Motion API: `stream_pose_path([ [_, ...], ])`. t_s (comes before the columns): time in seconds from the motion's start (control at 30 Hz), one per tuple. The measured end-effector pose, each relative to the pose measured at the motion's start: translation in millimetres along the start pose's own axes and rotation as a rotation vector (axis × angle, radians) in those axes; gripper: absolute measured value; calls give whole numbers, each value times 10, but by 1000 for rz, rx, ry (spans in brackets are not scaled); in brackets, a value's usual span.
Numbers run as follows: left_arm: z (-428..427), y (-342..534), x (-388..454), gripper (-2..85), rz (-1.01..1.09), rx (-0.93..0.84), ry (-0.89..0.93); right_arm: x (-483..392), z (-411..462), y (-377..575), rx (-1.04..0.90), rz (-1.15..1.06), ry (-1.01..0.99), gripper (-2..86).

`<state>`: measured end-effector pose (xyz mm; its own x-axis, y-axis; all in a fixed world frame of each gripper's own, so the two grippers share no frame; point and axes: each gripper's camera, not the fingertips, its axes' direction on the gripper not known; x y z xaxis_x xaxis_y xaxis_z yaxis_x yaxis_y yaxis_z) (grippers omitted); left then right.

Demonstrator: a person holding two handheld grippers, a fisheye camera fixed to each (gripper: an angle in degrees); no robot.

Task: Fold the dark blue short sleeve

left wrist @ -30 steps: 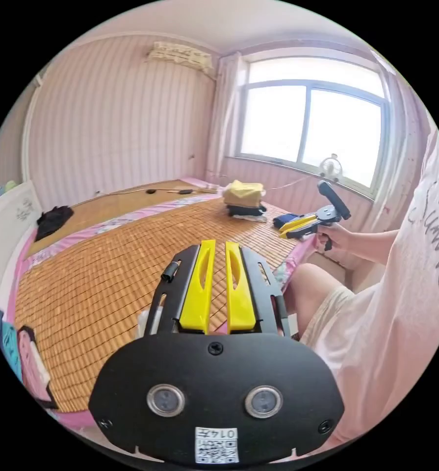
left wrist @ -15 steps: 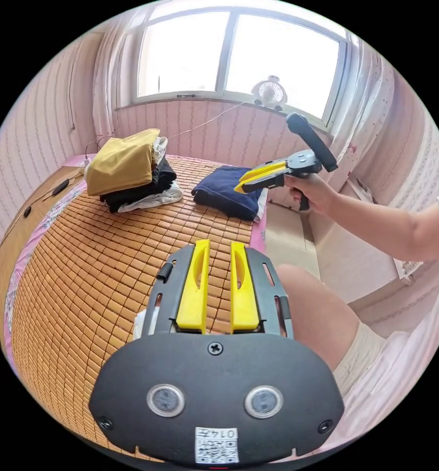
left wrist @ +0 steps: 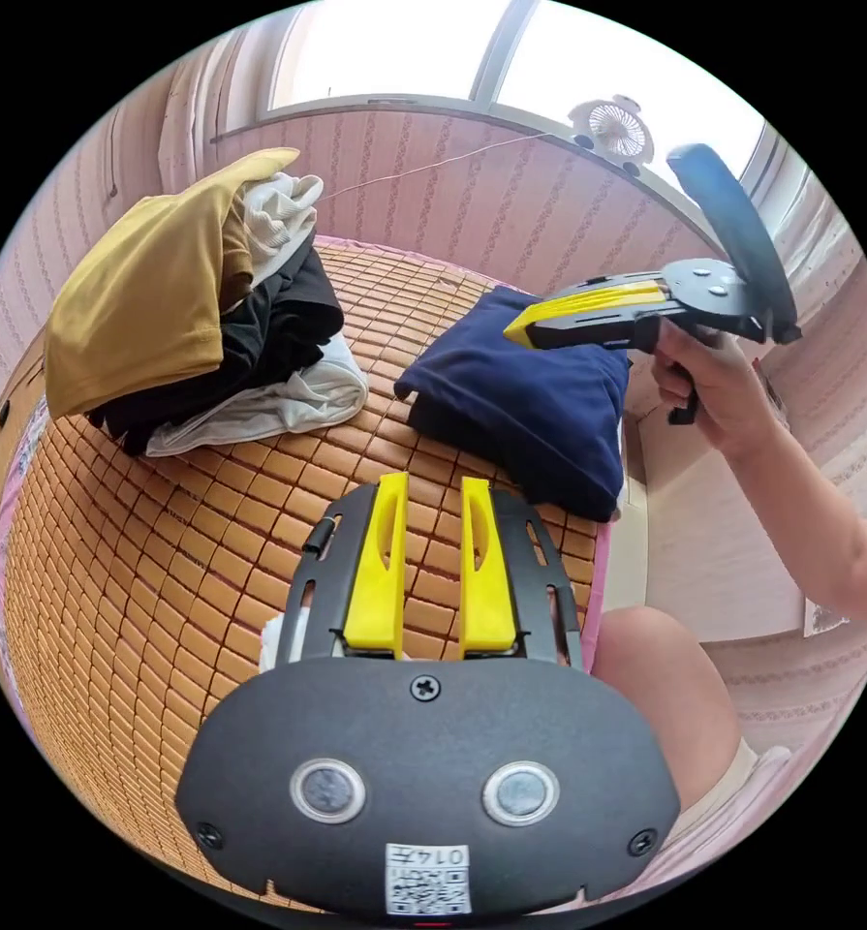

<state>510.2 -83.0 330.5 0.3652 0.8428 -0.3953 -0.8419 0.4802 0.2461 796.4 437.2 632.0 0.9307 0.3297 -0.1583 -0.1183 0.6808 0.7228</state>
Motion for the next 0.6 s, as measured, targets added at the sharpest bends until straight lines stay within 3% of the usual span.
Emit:
stream_pose_path([
  [0.17, 318, -490, -134, 96, -12, -51, -23, 301, -108, 187, 37, 23, -29, 13],
  [0.3, 456, -679, -158, 37, 10, -99, 20, 205, 162, -112, -7, -54, -143, 167],
  [0.37, 429, -720, -119, 7, 50, -82, -8, 164, 384, -274, -64, -77, -172, 163],
  [0.47, 347, -690, -118, -2, 51, -69, -17, 252, 676, -411, -114, -38, -112, 61],
  [0.6, 144, -588, -106, -6, 62, -3, 3, 569, 468, -285, -32, 7, -154, -3],
])
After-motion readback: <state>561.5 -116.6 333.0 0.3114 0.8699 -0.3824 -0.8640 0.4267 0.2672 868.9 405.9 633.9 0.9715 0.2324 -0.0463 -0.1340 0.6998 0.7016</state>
